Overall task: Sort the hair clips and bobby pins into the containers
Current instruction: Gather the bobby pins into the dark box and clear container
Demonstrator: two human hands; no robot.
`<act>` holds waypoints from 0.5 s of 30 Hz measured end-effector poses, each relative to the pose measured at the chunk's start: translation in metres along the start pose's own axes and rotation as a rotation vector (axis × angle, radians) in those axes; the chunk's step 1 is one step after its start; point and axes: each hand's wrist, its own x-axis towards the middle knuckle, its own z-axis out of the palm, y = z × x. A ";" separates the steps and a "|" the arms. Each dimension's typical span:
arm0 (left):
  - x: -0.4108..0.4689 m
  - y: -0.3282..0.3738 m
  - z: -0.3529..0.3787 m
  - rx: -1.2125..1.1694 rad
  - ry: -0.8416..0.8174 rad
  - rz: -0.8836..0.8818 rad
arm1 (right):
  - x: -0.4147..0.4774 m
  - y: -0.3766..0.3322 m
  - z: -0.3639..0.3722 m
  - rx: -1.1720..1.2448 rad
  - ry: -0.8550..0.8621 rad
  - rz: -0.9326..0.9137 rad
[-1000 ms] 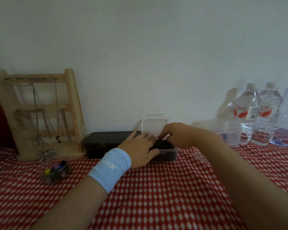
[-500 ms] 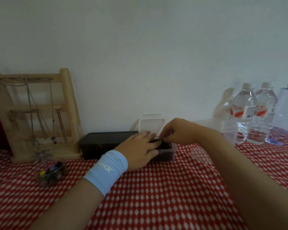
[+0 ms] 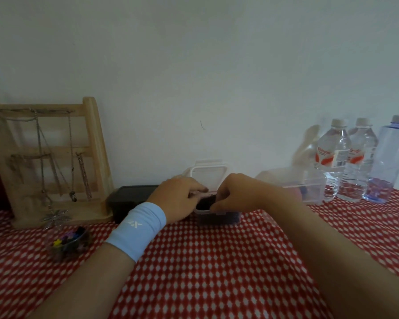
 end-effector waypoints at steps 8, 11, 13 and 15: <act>-0.003 0.002 -0.003 0.104 -0.195 0.140 | -0.004 0.007 -0.007 0.057 0.049 -0.011; -0.006 0.002 -0.001 0.071 -0.141 0.146 | -0.002 0.008 -0.004 0.063 0.055 -0.014; -0.006 0.003 0.001 -0.010 -0.060 0.130 | -0.002 0.011 -0.007 0.082 0.064 -0.013; -0.005 0.004 0.001 -0.154 -0.030 0.090 | -0.005 0.015 -0.011 0.066 0.123 0.011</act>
